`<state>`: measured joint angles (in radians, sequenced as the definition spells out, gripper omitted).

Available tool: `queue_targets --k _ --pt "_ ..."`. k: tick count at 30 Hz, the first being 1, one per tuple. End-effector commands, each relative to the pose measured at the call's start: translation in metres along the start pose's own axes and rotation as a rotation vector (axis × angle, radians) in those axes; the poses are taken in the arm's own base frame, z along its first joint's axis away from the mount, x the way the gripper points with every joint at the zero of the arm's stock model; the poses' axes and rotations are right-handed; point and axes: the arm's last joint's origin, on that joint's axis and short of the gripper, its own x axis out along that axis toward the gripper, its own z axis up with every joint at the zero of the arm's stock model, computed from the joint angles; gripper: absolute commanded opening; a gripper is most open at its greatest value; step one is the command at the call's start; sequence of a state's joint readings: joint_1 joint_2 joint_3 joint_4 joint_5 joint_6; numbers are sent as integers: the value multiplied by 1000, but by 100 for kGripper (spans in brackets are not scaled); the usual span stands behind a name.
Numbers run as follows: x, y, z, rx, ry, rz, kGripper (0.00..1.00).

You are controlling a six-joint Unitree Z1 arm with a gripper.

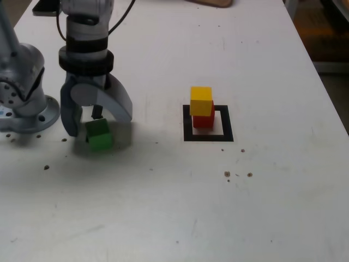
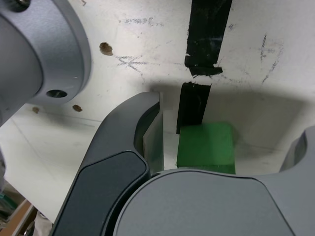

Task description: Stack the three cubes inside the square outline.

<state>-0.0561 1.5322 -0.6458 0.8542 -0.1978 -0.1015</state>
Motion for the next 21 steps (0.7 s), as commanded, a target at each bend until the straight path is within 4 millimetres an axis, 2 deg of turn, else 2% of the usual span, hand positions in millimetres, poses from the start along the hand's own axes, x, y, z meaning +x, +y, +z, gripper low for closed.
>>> queue_targets --k 1,7,10,14,18,21 --pt "2 0 1 3 -4 2 86" --pt "6 0 5 6 -14 2 81" --pt "7 0 7 9 -21 5 74" --pt "7 1 10 12 -37 15 56" --pt "6 1 14 15 -55 31 34" --pt "5 1 15 16 -63 32 24"
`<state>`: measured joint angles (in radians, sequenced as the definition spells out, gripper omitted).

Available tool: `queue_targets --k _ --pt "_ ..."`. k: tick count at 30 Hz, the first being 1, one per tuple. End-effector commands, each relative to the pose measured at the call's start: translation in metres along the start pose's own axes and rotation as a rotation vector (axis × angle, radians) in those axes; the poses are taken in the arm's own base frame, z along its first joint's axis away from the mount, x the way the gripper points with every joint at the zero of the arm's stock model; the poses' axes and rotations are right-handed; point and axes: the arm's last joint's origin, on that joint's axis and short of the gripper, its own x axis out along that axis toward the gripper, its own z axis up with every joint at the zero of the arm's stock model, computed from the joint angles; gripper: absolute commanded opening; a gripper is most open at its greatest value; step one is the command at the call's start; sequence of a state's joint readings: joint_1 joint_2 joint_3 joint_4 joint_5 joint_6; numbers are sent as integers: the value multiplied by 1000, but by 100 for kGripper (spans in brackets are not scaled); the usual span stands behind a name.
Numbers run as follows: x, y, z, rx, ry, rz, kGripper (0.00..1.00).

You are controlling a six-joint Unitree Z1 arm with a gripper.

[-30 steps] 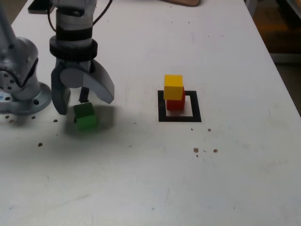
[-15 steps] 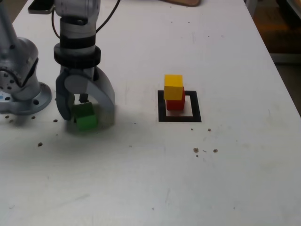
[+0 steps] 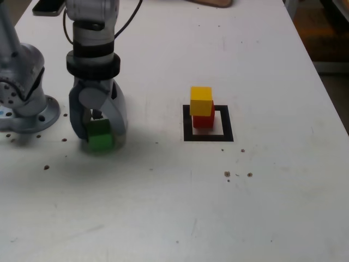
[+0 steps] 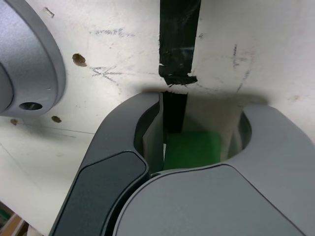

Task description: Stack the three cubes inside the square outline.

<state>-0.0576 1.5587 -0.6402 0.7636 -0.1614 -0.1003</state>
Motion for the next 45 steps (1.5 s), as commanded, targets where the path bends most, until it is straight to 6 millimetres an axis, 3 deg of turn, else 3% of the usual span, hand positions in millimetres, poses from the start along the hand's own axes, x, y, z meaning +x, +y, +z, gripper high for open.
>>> queue_targets --k 1,7,12,25,31,38,45 --pt "1 0 2 3 -3 0 22" --pt "-3 -1 4 4 -7 -2 22" --pt "-18 -3 11 3 -7 37 22" --pt "-121 -14 39 29 -15 203 22" --pt "-156 -21 59 102 -100 224 22" --pt "-175 -26 85 198 -164 231 22" --pt "-172 -28 107 225 -155 231 22"
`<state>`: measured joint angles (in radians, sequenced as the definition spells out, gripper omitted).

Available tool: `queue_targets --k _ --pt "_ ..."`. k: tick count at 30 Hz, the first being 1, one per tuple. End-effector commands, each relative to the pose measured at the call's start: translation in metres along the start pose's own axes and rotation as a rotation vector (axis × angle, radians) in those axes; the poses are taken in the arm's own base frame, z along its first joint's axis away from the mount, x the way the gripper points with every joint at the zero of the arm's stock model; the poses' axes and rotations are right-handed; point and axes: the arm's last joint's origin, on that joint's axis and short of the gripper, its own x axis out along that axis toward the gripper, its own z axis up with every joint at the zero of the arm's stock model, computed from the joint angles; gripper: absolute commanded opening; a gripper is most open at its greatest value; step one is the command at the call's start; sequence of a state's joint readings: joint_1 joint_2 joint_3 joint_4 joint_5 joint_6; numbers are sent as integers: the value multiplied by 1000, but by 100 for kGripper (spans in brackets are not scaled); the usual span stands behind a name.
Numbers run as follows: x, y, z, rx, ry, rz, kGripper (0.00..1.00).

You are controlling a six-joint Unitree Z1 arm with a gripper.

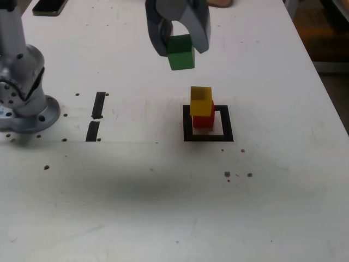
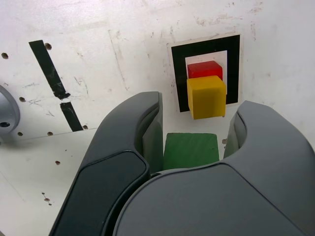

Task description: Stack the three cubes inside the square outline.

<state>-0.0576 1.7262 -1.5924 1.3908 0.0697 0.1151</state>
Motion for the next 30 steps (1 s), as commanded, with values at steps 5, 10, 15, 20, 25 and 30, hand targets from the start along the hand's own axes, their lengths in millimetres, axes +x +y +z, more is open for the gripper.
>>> queue_targets --k 5,10,15,20,25,30 --pt "16 0 22 6 33 -9 22" --pt "29 1 35 7 48 -13 23" --pt "40 1 43 8 64 -24 25" --pt "48 2 45 4 81 -29 28" --pt "55 5 44 -1 89 -31 35" --pt "59 8 45 4 84 -27 44"
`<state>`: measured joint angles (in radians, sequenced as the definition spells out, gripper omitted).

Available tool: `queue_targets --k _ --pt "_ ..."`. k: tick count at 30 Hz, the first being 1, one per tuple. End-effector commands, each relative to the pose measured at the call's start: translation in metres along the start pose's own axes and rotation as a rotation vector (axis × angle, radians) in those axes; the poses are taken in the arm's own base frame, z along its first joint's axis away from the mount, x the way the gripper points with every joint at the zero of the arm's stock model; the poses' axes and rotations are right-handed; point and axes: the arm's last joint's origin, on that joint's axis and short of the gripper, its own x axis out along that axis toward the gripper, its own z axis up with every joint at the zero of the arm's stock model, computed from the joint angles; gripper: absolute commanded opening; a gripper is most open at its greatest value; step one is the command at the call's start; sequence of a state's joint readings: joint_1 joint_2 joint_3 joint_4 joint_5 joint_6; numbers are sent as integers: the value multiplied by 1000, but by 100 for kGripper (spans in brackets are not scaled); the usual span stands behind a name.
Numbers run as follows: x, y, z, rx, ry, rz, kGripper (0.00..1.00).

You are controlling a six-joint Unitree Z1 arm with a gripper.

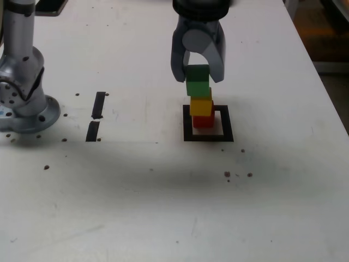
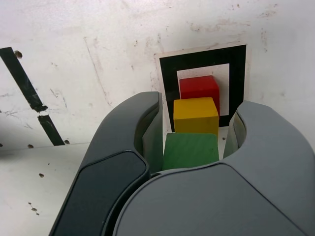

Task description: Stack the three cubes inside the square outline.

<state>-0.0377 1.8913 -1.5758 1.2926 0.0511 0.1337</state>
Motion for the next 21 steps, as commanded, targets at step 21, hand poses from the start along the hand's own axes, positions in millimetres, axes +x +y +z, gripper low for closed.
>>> queue_targets --k 21 --pt "14 7 7 -2 -13 27 73"
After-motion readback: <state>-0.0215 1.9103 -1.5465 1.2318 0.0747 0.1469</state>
